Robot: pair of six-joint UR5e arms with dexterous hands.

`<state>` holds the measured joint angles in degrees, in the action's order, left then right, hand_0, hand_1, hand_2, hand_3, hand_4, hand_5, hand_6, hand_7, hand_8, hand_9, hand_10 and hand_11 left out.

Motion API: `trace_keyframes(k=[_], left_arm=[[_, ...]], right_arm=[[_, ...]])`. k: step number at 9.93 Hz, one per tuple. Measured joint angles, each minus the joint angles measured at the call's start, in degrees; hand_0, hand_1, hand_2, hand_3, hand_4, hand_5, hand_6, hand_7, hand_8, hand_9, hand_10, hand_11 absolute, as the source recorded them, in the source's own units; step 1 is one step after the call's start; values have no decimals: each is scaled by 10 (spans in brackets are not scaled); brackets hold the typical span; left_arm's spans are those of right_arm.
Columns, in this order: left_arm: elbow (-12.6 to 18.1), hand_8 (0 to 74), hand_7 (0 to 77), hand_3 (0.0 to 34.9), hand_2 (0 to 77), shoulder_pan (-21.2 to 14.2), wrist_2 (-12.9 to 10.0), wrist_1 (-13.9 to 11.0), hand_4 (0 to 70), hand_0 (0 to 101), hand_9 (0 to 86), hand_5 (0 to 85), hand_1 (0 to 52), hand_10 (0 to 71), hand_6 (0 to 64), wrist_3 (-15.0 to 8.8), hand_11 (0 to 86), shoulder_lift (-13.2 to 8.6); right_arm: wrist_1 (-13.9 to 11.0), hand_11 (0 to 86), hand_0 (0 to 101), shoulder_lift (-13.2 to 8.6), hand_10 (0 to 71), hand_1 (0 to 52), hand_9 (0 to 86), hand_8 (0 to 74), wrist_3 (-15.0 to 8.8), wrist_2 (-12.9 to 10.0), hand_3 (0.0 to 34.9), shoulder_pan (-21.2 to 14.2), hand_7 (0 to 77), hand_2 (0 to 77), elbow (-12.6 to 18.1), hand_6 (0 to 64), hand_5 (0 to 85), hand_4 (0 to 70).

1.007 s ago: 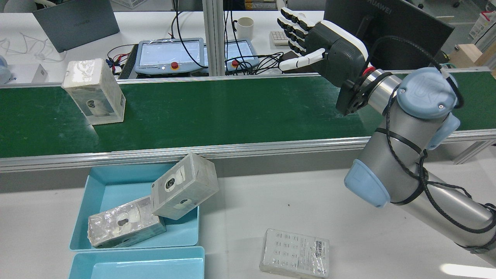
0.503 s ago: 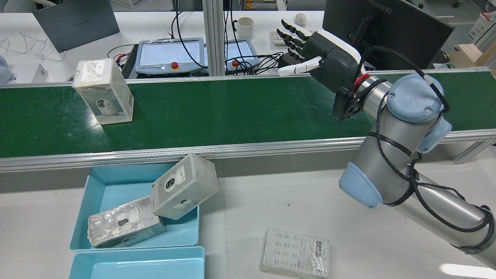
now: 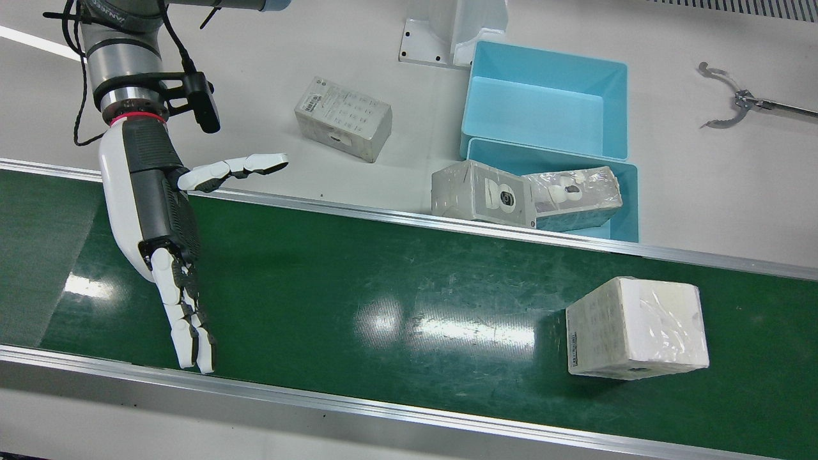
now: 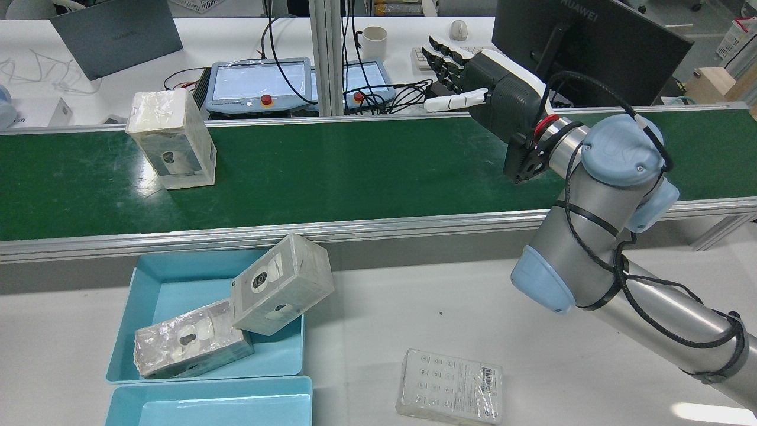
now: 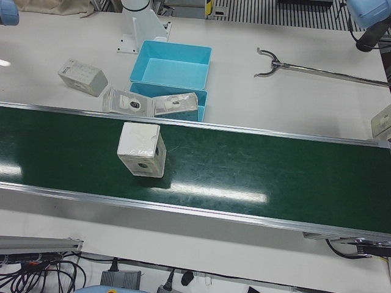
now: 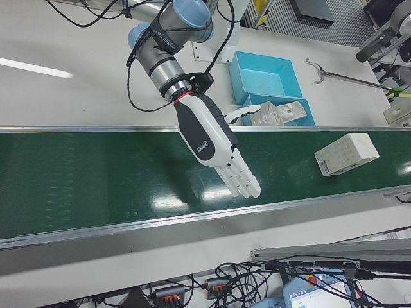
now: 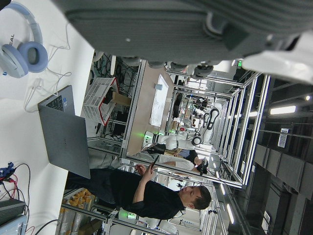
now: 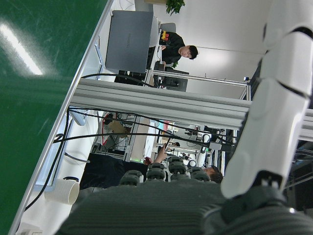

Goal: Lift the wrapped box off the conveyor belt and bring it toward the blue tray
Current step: 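Hold the right hand beside the belt as the white box approaches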

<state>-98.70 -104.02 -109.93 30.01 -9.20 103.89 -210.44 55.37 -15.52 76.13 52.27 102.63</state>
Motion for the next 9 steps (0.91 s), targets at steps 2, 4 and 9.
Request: trace_keyframes(k=[2,4,9], left_arm=[[0,0,0,0,5,0,0,0,0,0,0,11,0,5,0,0,0,0],[0,0,0,0,11,0,0,0,0,0,0,11,0,0,0,0,0,0],[0,0,5,0,11,0,0,0,0,0,0,11,0,0,0,0,0,0]], right_arm=[[9,33,423,-5,11,104,49,44,1,0,5,-1,5,109,-15,0,22,0],[14,27,437,-14,0,109,49,44,2,0,4,-3,5,114,-28,0,22,0],[28,22,454,-23,0,131,38,33,-1,0,8,-16,5,136,-45,0,27,11]])
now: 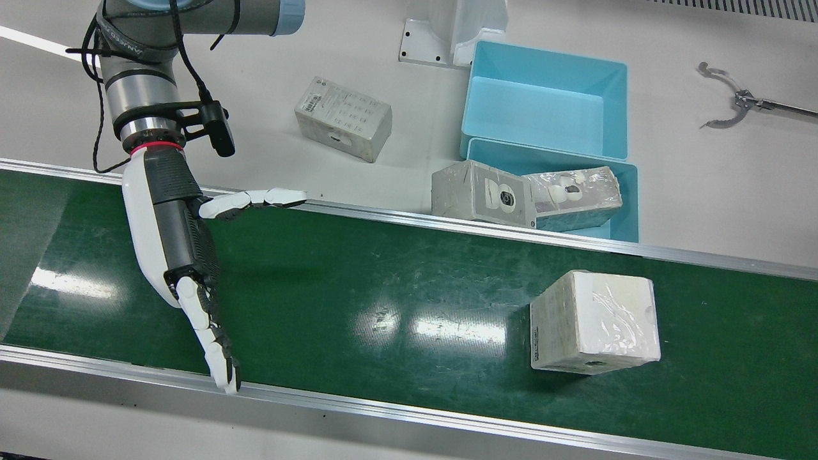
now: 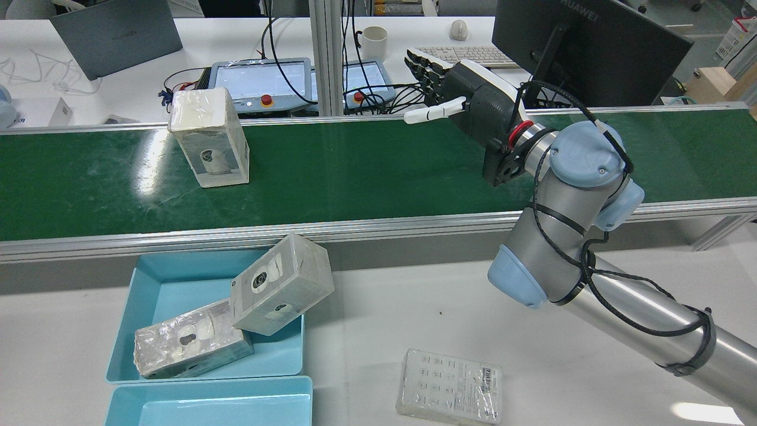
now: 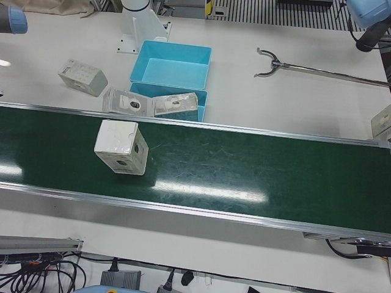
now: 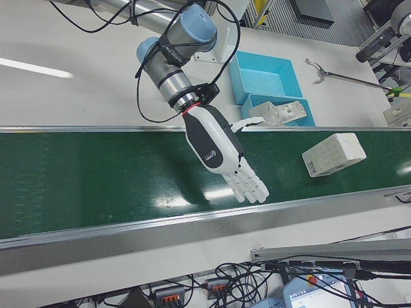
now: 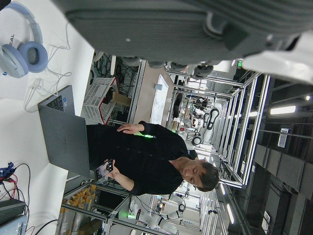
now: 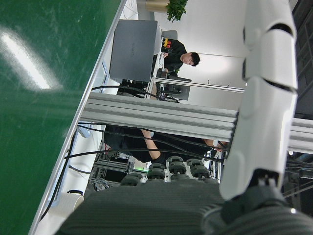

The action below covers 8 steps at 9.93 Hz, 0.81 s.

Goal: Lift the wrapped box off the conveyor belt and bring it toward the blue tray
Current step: 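Hold the right hand beside the belt as the white box approaches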

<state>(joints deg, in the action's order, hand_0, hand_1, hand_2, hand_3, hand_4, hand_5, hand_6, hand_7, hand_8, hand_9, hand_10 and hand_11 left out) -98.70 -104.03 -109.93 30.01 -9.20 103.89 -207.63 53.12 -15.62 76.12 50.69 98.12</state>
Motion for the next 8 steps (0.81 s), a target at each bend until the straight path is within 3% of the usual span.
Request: trace_keyframes(k=[3,4,8], left_arm=[[0,0,5,0,11,0,0,0,0,0,0,11,0,5,0,0,0,0],[0,0,5,0,11,0,0,0,0,0,0,11,0,5,0,0,0,0],[0,0,0,0,11,0,0,0,0,0,0,11,0,0,0,0,0,0]], right_arm=[[3,22,456,0,0,131,38,33,0,-1,0,-1,5,142,-2,0,27,11],[3,22,463,0,0,164,38,33,0,-1,0,-2,5,169,-3,0,44,27],[3,33,467,0,5,164,38,33,1,-1,0,-2,5,175,-3,0,44,27]])
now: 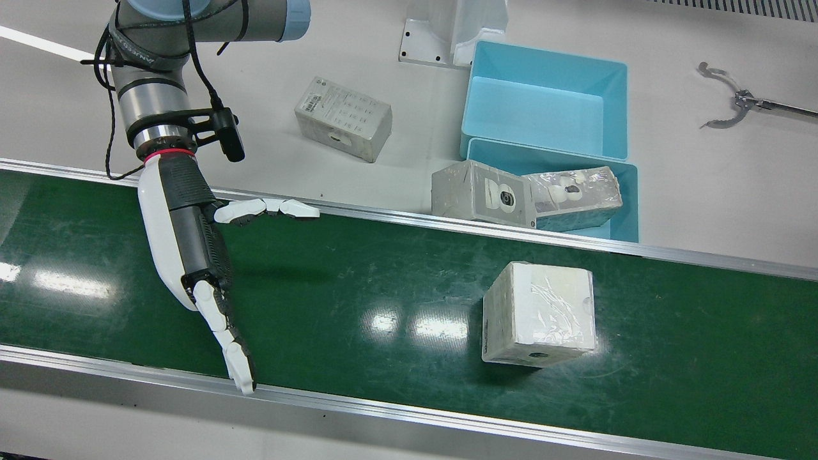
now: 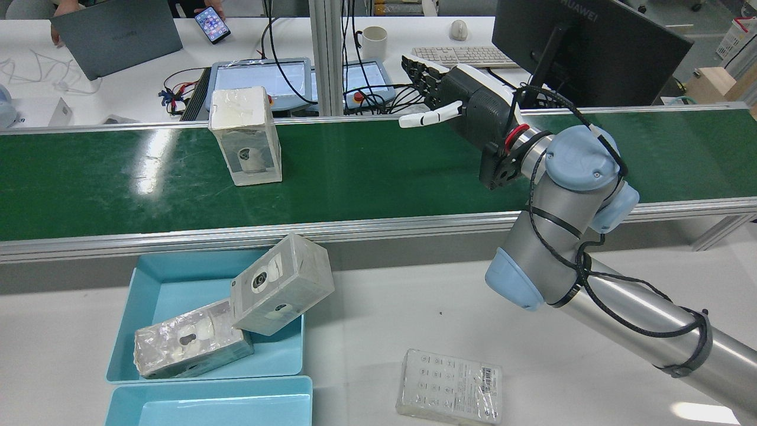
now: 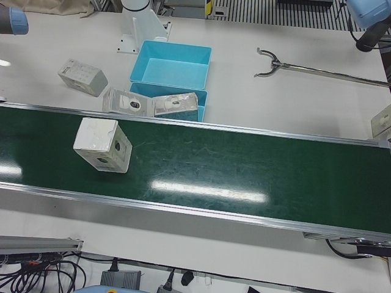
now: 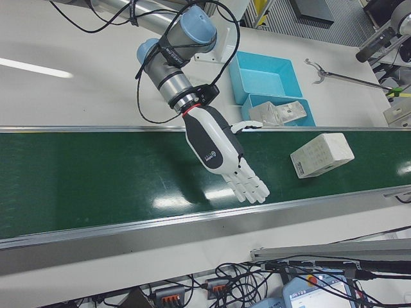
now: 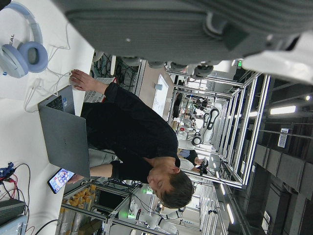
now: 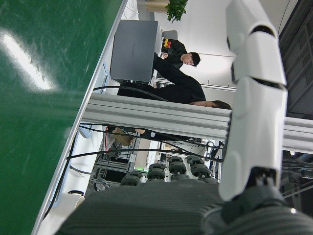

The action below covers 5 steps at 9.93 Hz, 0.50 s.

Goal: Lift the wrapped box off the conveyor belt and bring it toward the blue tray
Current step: 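Hold the right hand beside the belt as the white box approaches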

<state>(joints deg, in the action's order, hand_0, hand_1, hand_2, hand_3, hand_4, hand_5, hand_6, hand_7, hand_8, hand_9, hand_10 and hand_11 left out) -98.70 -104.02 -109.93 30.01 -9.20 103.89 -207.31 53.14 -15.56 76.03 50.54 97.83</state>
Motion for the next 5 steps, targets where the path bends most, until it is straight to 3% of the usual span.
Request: trace_keyframes(k=[5], left_arm=[[0,0,0,0,11,0,0,0,0,0,0,11,0,0,0,0,0,0]], right_arm=[[1,33,467,0,5,158,38,33,0,0,0,-4,5,180,0,0,44,33]])
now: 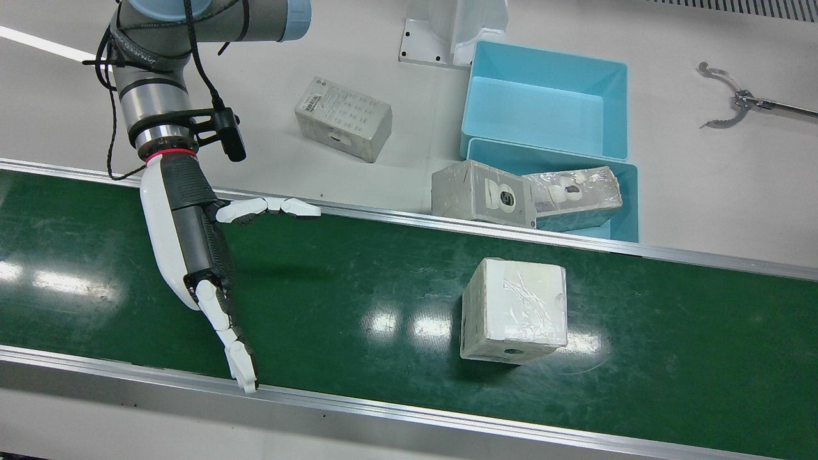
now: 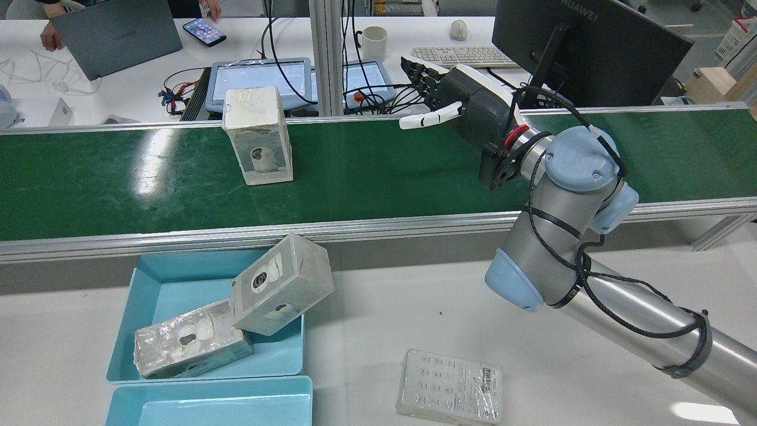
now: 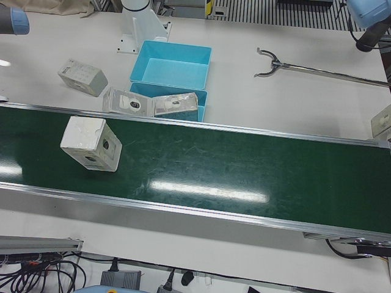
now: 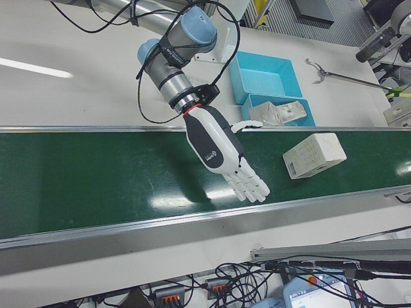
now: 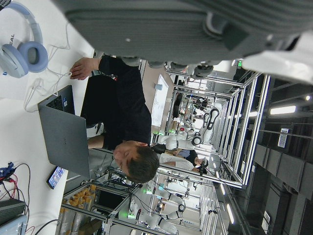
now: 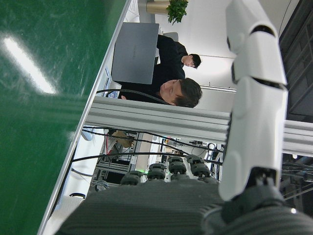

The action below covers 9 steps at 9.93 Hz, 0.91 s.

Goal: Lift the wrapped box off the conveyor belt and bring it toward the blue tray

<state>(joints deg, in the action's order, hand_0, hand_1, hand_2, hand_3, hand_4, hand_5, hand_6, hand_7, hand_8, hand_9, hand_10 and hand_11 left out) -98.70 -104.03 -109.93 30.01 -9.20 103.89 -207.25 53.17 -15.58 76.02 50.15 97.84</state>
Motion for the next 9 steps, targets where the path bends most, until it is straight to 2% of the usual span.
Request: trace_keyframes(k=[2,3,4,9], left_arm=[[0,0,0,0,5,0,0,0,0,0,0,11,0,5,0,0,0,0],[0,0,0,0,5,0,0,0,0,0,0,11,0,0,0,0,0,0],[0,0,0,0,11,0,0,0,0,0,0,11,0,0,0,0,0,0],[0,0,5,0,11,0,0,0,0,0,0,11,0,0,0,0,0,0]], right_arm=[[1,33,467,0,22,164,38,33,0,0,0,-3,5,175,-3,0,44,33],[4,33,466,0,5,158,38,33,-1,0,0,-4,5,180,-5,0,44,33],[5,33,466,0,27,158,38,33,-1,0,0,-5,5,180,-6,0,44,33],[7,33,466,0,5,158,27,33,-1,-3,0,-9,5,158,-8,0,44,38]])
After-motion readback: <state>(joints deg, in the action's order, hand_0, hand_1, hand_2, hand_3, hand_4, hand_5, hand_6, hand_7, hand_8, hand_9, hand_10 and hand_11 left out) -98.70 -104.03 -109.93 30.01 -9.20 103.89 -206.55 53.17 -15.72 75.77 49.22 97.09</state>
